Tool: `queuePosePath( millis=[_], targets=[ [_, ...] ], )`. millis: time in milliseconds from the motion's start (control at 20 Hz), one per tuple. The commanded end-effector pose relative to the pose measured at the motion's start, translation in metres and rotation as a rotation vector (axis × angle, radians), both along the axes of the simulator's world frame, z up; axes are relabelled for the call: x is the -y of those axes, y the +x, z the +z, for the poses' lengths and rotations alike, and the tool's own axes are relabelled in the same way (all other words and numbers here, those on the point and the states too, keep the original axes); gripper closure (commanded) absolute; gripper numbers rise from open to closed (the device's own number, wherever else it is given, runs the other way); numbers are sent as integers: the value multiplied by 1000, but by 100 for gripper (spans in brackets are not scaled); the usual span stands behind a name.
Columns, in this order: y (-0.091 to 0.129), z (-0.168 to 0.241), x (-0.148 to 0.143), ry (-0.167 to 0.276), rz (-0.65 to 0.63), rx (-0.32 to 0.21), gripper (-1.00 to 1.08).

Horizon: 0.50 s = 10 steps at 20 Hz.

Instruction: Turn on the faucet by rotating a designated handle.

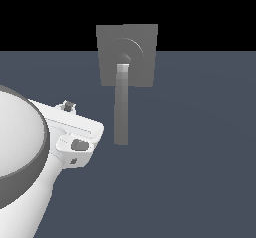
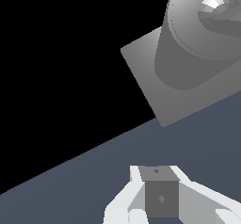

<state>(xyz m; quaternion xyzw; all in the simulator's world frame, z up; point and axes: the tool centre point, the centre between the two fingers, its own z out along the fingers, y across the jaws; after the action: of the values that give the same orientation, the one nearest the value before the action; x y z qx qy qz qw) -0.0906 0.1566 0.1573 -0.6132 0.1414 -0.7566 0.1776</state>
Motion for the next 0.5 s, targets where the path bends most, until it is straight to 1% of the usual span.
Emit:
queuePosePath(
  millis=[0, 100, 200, 300, 450],
  targets=[
    [-4, -25, 23, -126, -37, -66, 108],
    [-8, -40, 38, -206, -60, -109, 108],
    [-11, -52, 51, -272, -78, -145, 108],
    [-15, -62, 62, -324, -93, -174, 108],
    [-18, -71, 74, -379, -108, -205, 108]
  ],
)
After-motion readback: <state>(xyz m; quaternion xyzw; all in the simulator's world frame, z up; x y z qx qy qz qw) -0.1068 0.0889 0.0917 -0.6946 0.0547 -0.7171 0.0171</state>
